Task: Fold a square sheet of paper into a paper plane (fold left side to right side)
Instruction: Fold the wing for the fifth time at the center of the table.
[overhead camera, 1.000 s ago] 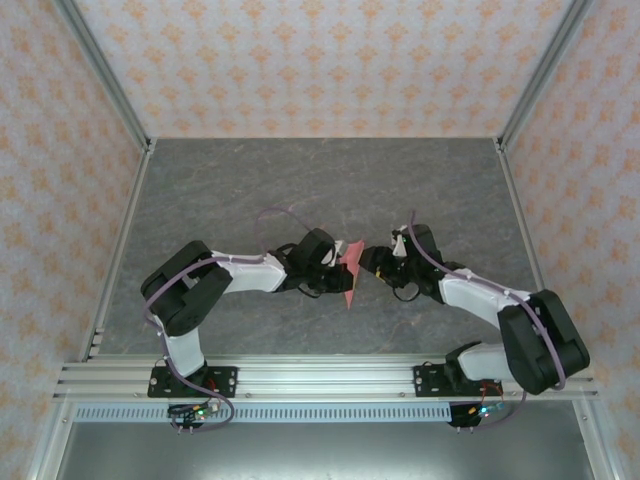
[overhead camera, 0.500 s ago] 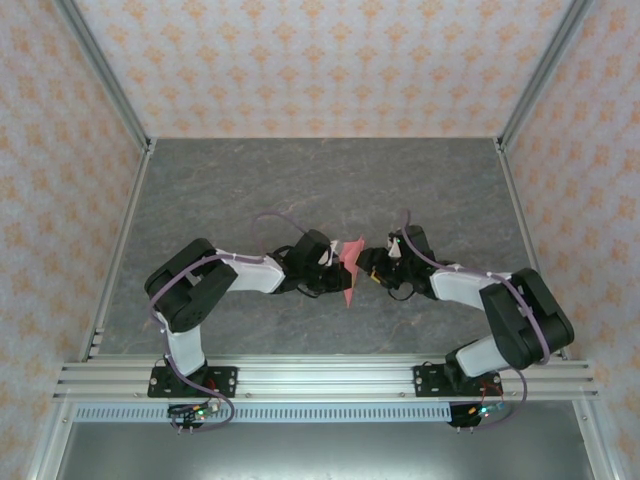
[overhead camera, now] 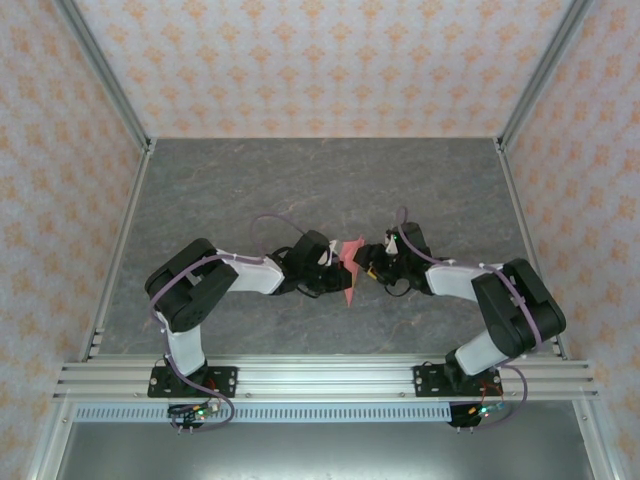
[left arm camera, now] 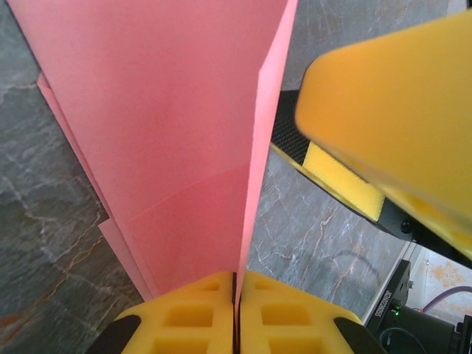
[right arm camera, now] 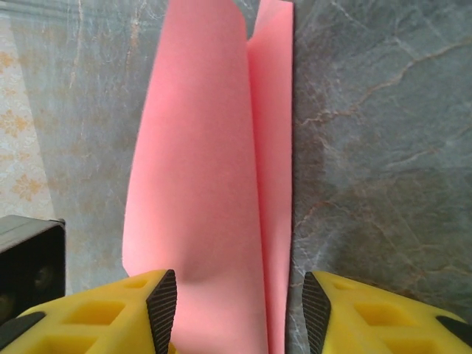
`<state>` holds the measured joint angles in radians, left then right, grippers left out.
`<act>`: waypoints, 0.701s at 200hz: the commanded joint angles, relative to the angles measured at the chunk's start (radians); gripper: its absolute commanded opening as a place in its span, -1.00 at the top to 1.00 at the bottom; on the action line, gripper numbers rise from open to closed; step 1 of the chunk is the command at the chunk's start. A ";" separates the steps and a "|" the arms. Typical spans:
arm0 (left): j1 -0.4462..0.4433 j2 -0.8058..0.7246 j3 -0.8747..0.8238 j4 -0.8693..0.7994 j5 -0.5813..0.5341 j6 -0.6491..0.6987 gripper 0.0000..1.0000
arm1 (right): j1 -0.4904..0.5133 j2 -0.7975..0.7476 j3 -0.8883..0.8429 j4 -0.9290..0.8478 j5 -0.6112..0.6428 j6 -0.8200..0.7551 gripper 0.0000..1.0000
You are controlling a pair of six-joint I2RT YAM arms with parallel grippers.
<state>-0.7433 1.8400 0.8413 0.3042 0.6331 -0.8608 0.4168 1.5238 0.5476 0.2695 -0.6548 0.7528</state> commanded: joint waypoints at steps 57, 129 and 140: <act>0.012 0.024 -0.017 0.043 0.017 -0.019 0.83 | 0.007 0.076 0.072 0.017 -0.006 0.005 0.02; 0.012 0.030 -0.023 0.055 0.017 -0.031 0.68 | 0.013 0.143 0.115 -0.127 0.024 -0.008 0.05; 0.012 0.030 -0.024 0.055 0.016 -0.031 0.67 | 0.015 0.151 0.121 -0.148 0.027 -0.011 0.05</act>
<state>-0.7433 1.8599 0.8330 0.3325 0.6472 -0.8867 0.4168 1.6295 0.6506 0.1921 -0.6579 0.7589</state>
